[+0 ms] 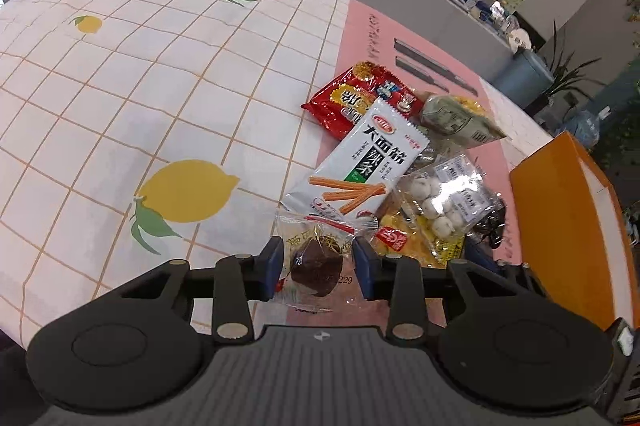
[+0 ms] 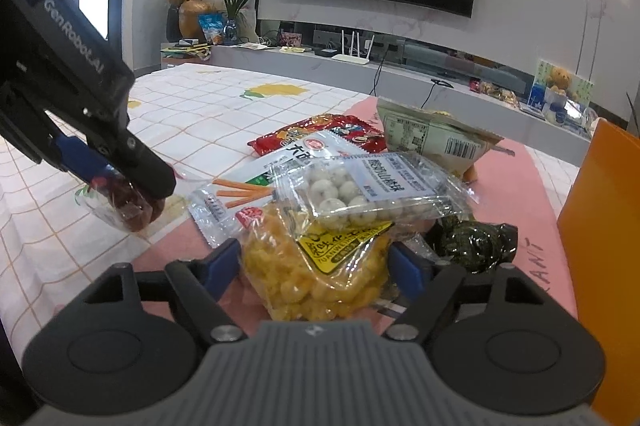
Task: Organize snacks
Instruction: 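Grasp the yellow puff snack bag with the right tool, then lift the puff bag with the right tool while the left tool lifts the cake toward the box, then lower the puff bag and cake into the orange box and open both tools, then move both tools back over the snack pile, then grasp the clear box of white hawthorn balls with the right tool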
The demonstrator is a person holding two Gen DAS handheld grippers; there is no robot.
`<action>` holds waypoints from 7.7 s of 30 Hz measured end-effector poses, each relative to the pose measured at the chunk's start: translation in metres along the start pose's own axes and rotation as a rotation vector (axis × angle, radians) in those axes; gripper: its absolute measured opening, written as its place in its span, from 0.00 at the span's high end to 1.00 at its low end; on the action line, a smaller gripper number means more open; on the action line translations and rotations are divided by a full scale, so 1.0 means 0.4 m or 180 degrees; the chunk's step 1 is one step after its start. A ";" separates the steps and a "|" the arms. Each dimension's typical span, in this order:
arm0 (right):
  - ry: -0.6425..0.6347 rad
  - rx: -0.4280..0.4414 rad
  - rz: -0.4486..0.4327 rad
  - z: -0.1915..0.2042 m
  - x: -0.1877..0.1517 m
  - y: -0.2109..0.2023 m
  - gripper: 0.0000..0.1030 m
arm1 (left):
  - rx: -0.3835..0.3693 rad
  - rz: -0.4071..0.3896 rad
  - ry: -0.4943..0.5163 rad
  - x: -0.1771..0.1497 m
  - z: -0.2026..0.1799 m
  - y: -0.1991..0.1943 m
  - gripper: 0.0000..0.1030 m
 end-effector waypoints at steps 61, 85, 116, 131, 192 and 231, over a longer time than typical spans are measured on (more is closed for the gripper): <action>0.0942 0.0166 -0.0955 -0.145 0.162 -0.370 0.35 | -0.0260 -0.0742 0.0666 0.018 -0.184 -0.227 0.59; 0.1843 -0.1105 -0.0197 -0.541 0.078 -0.465 0.35 | -0.0942 -0.0578 0.1220 -0.053 -0.545 -0.156 0.59; 0.2432 -0.1269 -0.0516 -0.659 0.057 -0.595 0.07 | -0.0893 -0.0081 0.1718 -0.137 -0.809 0.039 0.59; 0.2278 -0.1276 -0.0622 -0.656 0.071 -0.620 0.07 | 0.0016 -0.0299 0.2177 -0.200 -0.884 0.163 0.59; -0.0838 0.0021 0.0052 -0.035 0.037 -0.021 0.03 | 0.0339 -0.0118 0.0462 -0.036 -0.030 -0.047 0.20; 0.0124 0.0136 0.0757 -0.096 0.049 -0.040 0.32 | 0.0444 -0.0044 0.0774 -0.067 -0.066 -0.021 0.20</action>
Point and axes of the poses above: each gripper's, at about its wrist camera, not at the fingertips, and y roughly the way its jaws point, z to its left, x to its top, the point moved 1 cm from there along y, roughly the way its jaws point, and after that the axes turned 4 degrees about y, right-handed, at the moved point
